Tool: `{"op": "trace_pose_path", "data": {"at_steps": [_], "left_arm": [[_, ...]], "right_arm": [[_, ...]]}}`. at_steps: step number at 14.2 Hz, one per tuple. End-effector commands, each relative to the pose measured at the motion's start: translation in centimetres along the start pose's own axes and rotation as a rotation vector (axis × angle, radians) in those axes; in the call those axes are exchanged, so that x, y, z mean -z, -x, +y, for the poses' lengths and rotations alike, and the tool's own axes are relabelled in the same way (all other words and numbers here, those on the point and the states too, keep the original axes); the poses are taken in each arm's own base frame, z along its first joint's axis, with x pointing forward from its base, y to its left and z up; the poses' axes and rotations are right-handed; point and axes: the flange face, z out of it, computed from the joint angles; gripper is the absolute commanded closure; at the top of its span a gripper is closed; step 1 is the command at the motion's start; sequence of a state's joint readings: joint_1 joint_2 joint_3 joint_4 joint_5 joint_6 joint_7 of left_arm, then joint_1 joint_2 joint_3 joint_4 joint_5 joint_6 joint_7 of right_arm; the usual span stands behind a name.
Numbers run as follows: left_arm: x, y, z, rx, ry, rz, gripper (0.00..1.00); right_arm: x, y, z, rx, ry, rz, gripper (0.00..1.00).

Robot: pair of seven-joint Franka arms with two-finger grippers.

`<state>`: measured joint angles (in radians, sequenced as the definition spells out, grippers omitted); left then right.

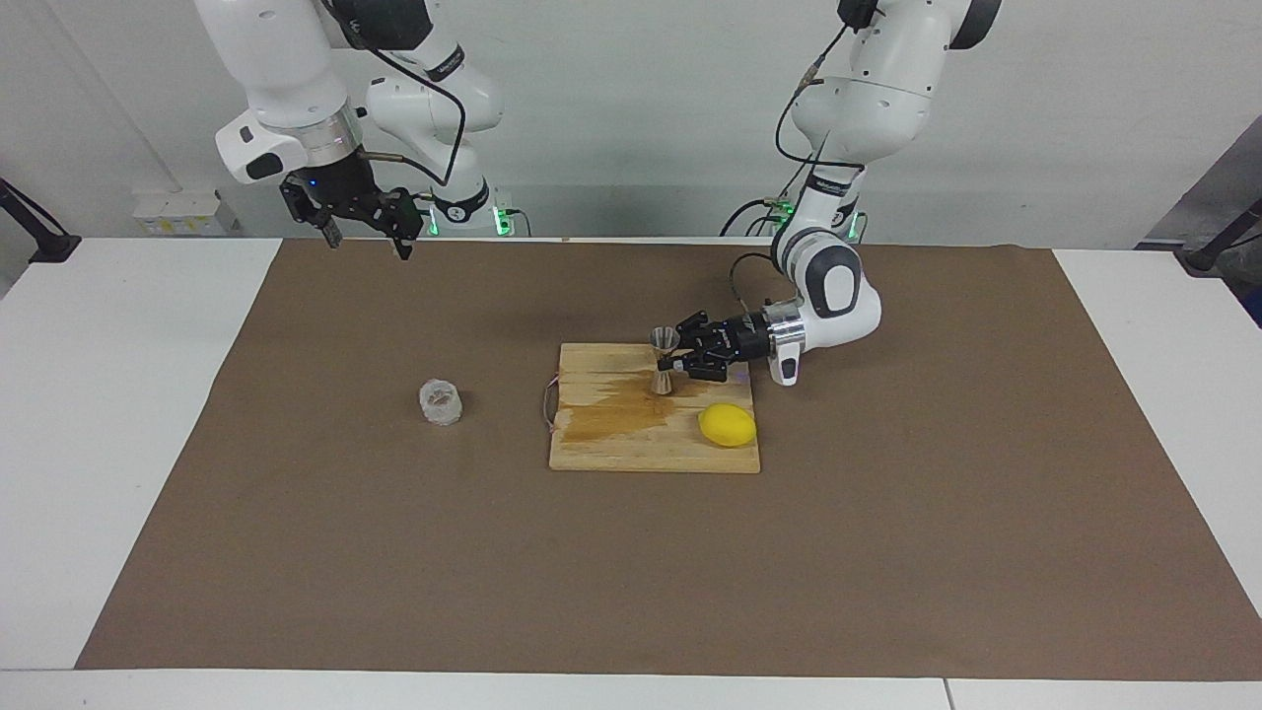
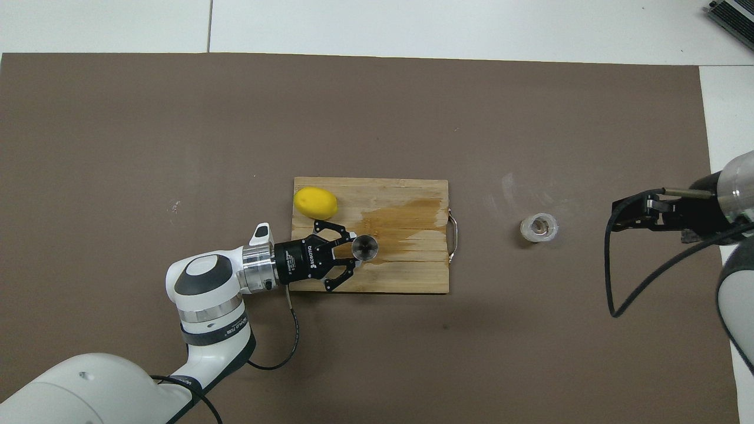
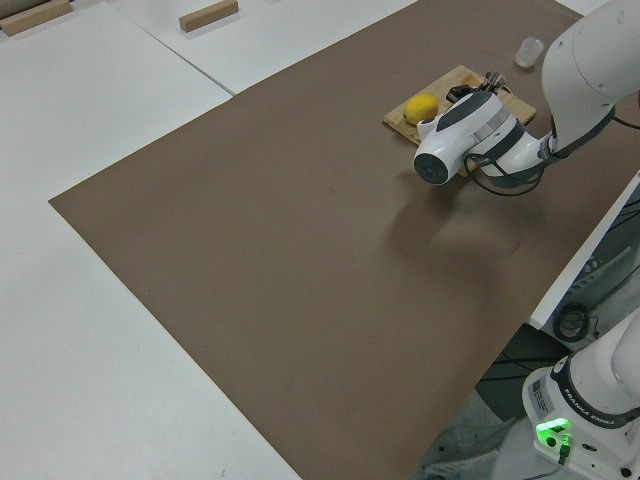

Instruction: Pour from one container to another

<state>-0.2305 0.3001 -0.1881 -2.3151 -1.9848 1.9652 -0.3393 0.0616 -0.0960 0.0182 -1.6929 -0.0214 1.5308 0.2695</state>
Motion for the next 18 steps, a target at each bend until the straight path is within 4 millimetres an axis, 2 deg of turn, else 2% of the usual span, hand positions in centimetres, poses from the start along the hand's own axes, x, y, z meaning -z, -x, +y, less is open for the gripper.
{"op": "trace_pose_path", "data": {"at_steps": [1, 4, 6, 8, 10, 11, 12, 18], "left_arm": [[0.0, -0.1, -0.4, -0.009, 0.015, -0.020, 0.70], [0.0, -0.2, -0.4, -0.007, 0.016, -0.017, 0.52], [0.0, -0.2, -0.2, -0.010, 0.018, -0.016, 0.48], [-0.1, -0.2, -0.3, -0.010, 0.016, -0.016, 0.38], [-0.1, 0.0, -0.1, -0.014, 0.018, -0.015, 0.21], [-0.1, 0.2, 0.2, -0.019, 0.022, -0.014, 0.06], [-0.2, 0.4, 0.4, -0.024, 0.024, -0.012, 0.00], [0.5, 0.6, 1.0, -0.028, 0.041, 0.025, 0.00]], "right_arm": [[0.0, 0.5, 0.4, 0.022, 0.004, 0.019, 0.00], [0.1, 0.5, 0.4, 0.022, 0.003, 0.022, 0.00], [0.1, 0.5, 0.4, 0.022, 0.004, 0.022, 0.00], [0.0, 0.5, 0.4, 0.025, 0.003, 0.022, 0.00], [0.0, 0.5, 0.4, 0.032, 0.003, 0.023, 0.00], [0.0, 0.5, 0.4, 0.041, 0.002, 0.024, 0.00], [0.0, 0.5, 0.4, 0.062, 0.003, 0.022, 0.00], [-1.5, 0.8, 0.4, 0.224, 0.000, 0.045, 0.00]]}}
